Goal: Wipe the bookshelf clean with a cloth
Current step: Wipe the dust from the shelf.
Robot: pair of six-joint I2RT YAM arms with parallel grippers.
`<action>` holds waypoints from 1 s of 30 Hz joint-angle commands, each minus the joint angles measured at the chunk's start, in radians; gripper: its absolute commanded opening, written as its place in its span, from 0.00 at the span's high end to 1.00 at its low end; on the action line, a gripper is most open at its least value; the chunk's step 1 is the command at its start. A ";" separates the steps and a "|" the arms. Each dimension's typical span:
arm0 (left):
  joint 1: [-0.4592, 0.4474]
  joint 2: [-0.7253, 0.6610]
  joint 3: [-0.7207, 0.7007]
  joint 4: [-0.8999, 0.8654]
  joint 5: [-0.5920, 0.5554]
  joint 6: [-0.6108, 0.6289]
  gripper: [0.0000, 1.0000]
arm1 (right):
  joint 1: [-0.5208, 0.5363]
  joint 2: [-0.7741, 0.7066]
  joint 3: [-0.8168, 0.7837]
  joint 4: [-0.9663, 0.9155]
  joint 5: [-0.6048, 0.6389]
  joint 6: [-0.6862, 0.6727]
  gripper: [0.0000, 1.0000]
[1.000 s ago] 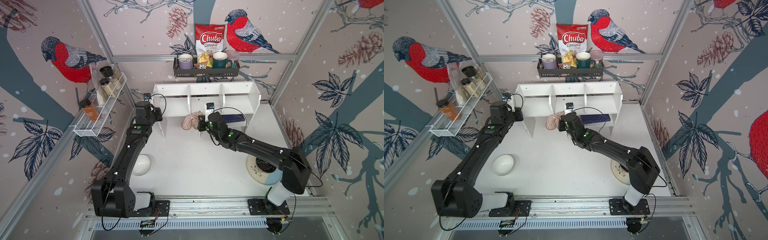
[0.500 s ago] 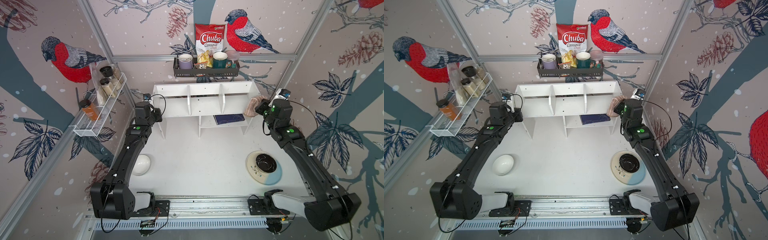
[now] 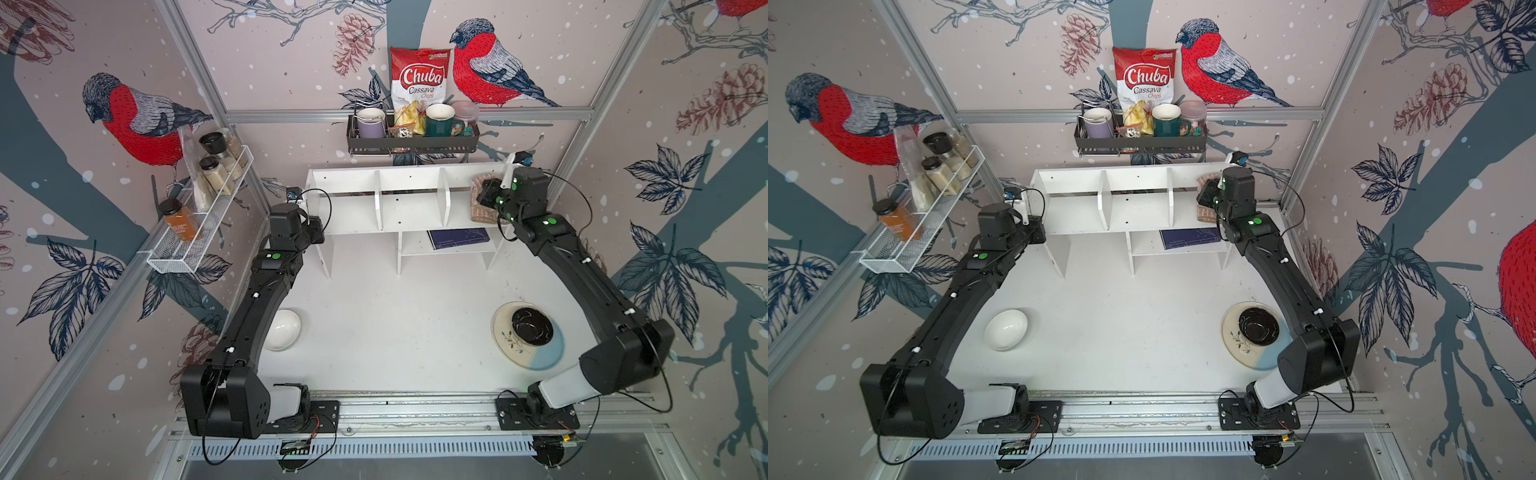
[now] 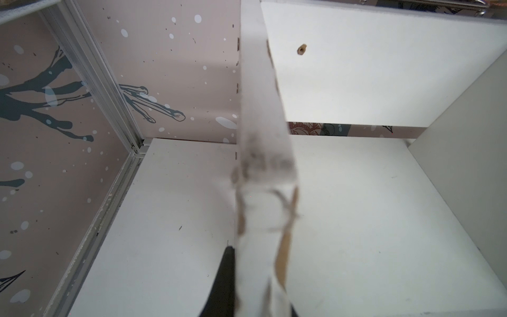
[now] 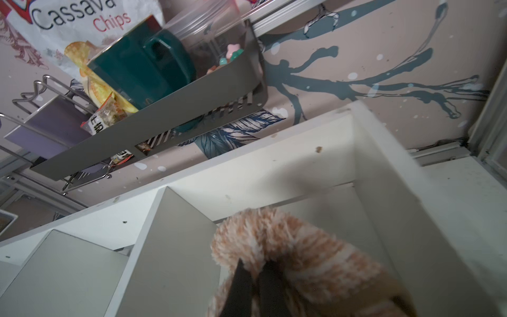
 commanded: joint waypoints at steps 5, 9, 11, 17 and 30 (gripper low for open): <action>-0.001 0.006 0.002 -0.111 0.182 -0.110 1.00 | -0.025 0.031 -0.050 -0.089 0.119 0.093 0.77; 0.001 0.017 0.009 -0.119 0.183 -0.113 1.00 | -0.018 -0.038 -0.151 -0.079 0.164 0.083 0.34; 0.000 0.022 0.011 -0.121 0.188 -0.117 1.00 | -0.027 -0.034 -0.132 -0.110 0.166 0.078 0.15; 0.000 0.025 0.010 -0.123 0.185 -0.114 1.00 | -0.024 0.084 0.003 -0.190 0.150 0.031 0.00; 0.001 0.023 0.007 -0.132 0.161 -0.083 1.00 | 0.040 0.112 0.037 -0.311 0.318 0.011 0.84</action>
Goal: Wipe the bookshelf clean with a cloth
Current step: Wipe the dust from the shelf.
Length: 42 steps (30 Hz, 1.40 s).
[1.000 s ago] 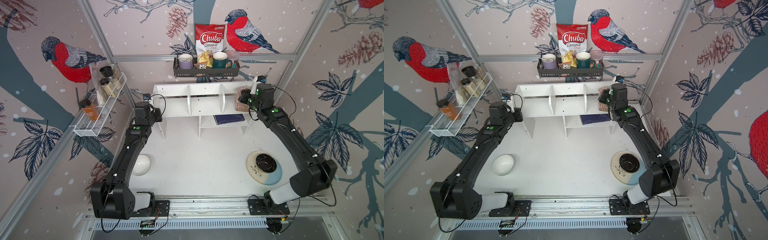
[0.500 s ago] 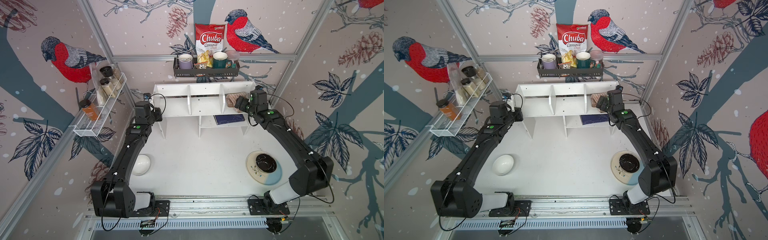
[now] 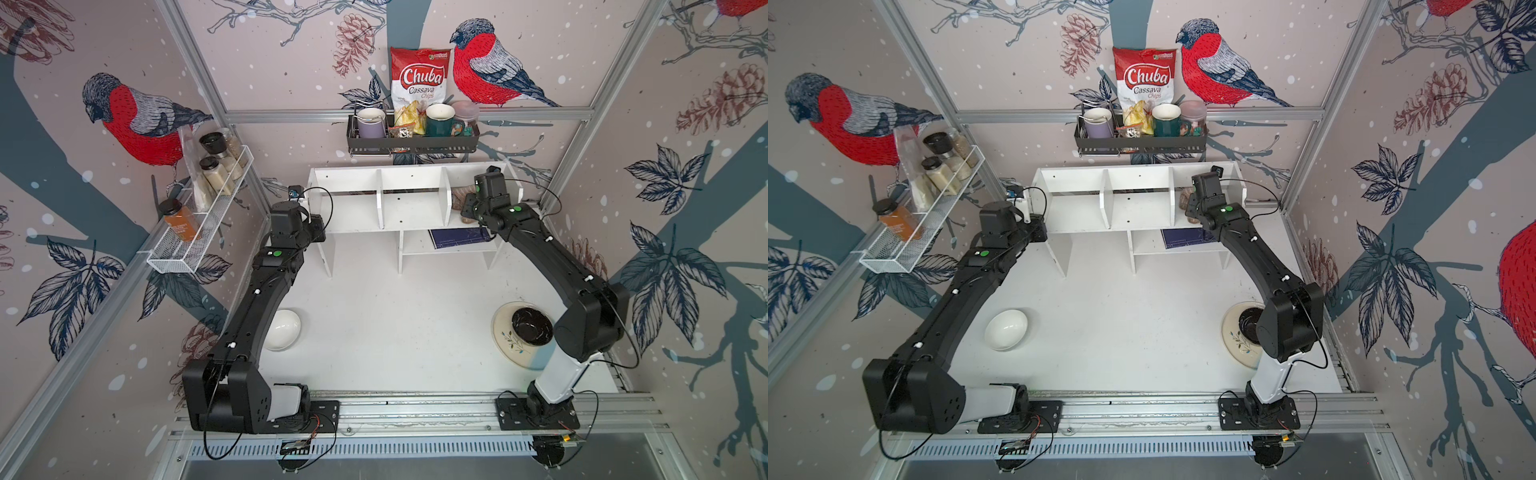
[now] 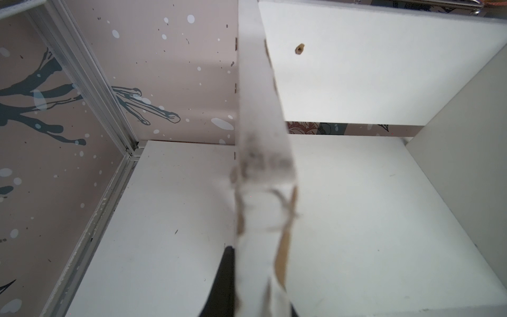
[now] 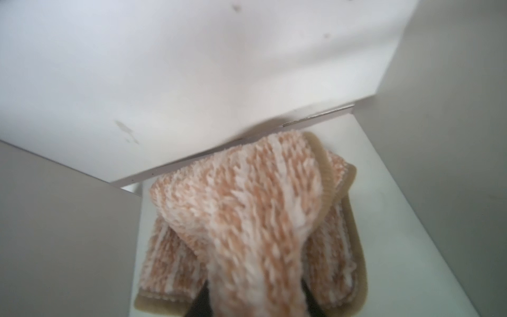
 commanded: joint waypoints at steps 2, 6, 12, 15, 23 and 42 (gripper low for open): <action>-0.001 0.008 -0.013 -0.124 0.159 -0.074 1.00 | -0.009 -0.118 -0.086 -0.042 0.137 -0.008 0.92; -0.001 0.041 0.003 -0.155 0.129 -0.020 1.00 | -0.049 -0.137 -0.034 -0.040 0.136 -0.026 0.99; -0.010 0.087 0.017 -0.165 0.157 0.016 1.00 | -0.036 0.028 0.183 -0.067 0.037 -0.088 1.00; -0.012 0.103 0.033 -0.195 0.136 0.027 1.00 | 0.019 0.102 0.270 -0.109 0.052 -0.107 1.00; -0.012 0.073 0.034 -0.216 0.117 0.002 1.00 | 0.086 -0.057 -0.018 -0.089 0.174 -0.042 1.00; -0.054 0.051 0.040 -0.237 0.078 -0.022 1.00 | 0.133 -0.065 0.157 -0.170 0.312 -0.102 1.00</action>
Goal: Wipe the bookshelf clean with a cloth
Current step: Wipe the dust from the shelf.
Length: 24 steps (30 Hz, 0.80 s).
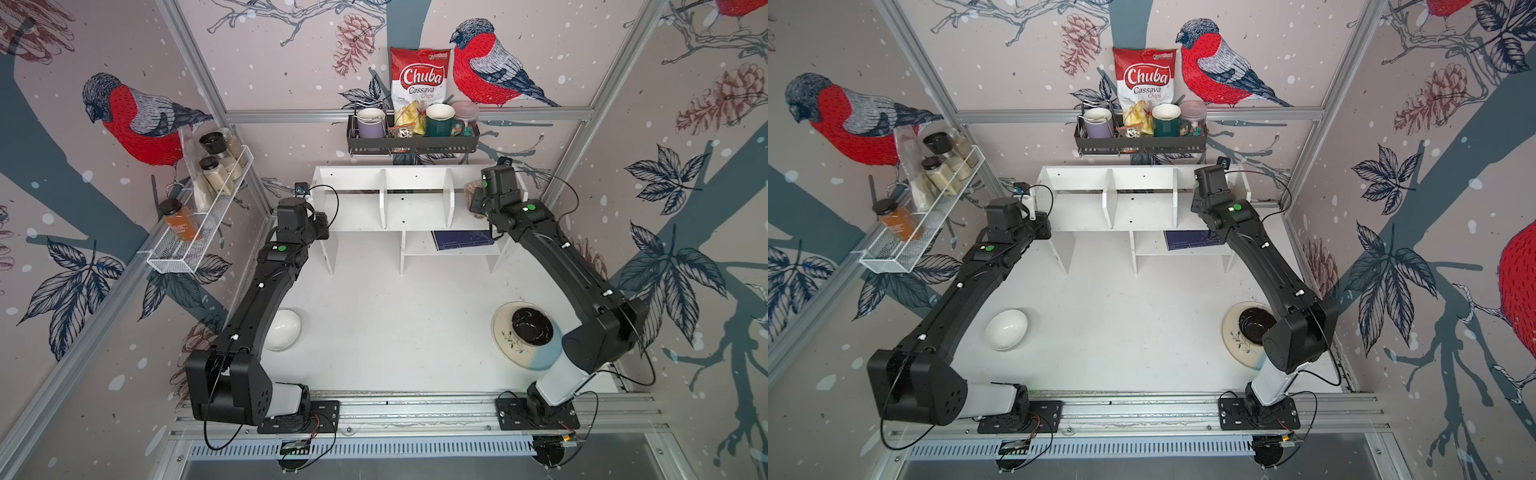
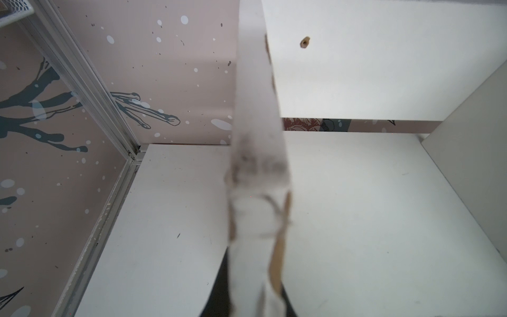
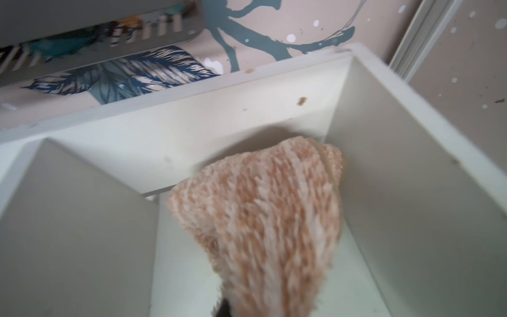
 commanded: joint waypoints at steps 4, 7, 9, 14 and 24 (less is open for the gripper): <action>-0.015 0.000 -0.009 -0.204 0.112 -0.070 1.00 | 0.265 -0.103 0.024 0.023 0.470 -0.238 1.00; -0.016 -0.010 -0.009 -0.204 0.089 -0.079 1.00 | 0.422 -0.117 0.103 0.061 0.566 -0.327 1.00; -0.016 -0.016 -0.009 -0.204 0.084 -0.080 1.00 | 0.486 -0.089 0.176 0.063 0.579 -0.349 1.00; -0.016 -0.015 -0.010 -0.204 0.076 -0.079 1.00 | 0.498 0.083 0.351 -0.039 0.417 -0.206 1.00; -0.013 -0.010 -0.010 -0.204 0.066 -0.079 1.00 | 0.334 0.211 0.301 -0.069 -0.032 0.111 1.00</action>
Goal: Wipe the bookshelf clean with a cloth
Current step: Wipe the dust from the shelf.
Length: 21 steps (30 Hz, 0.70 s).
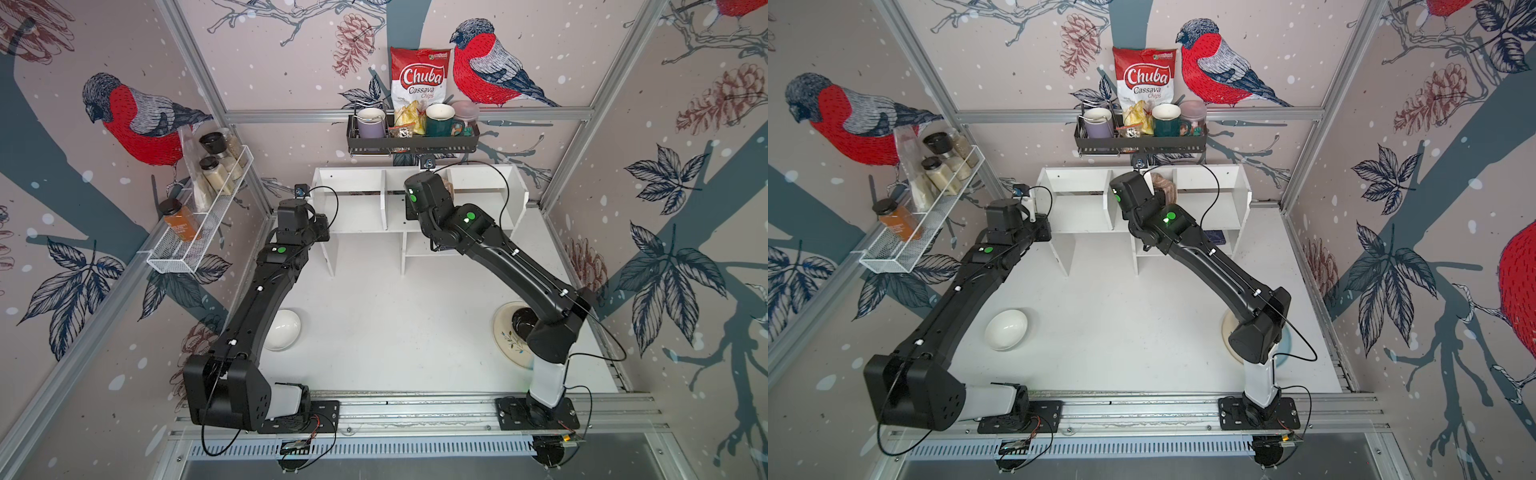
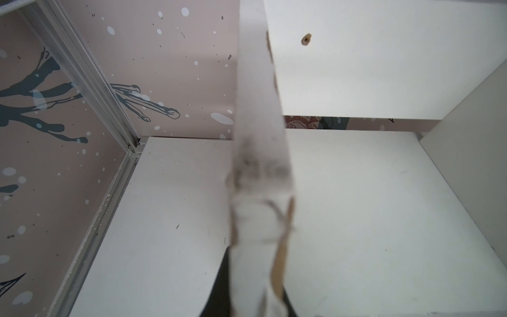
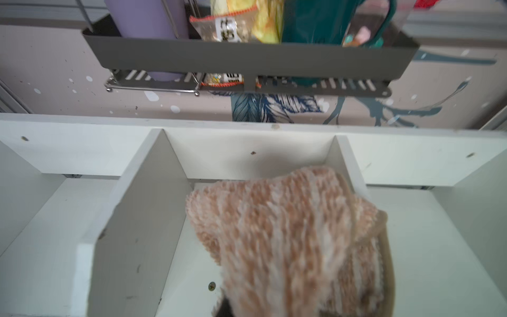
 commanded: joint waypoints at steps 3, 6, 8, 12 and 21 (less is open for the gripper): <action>-0.005 0.015 -0.005 -0.171 0.080 -0.059 1.00 | -0.027 -0.008 -0.045 -0.053 -0.217 0.144 1.00; -0.004 0.013 -0.005 -0.172 0.078 -0.060 1.00 | -0.032 -0.034 -0.082 -0.082 -0.250 0.156 1.00; -0.004 0.011 -0.006 -0.171 0.080 -0.060 1.00 | -0.038 -0.042 -0.108 -0.087 -0.312 0.164 1.00; -0.003 0.012 -0.005 -0.171 0.082 -0.061 1.00 | -0.037 -0.029 -0.125 -0.096 -0.313 0.178 1.00; -0.001 0.010 -0.001 -0.174 0.094 -0.061 1.00 | -0.080 0.066 -0.064 -0.065 -0.279 0.182 0.27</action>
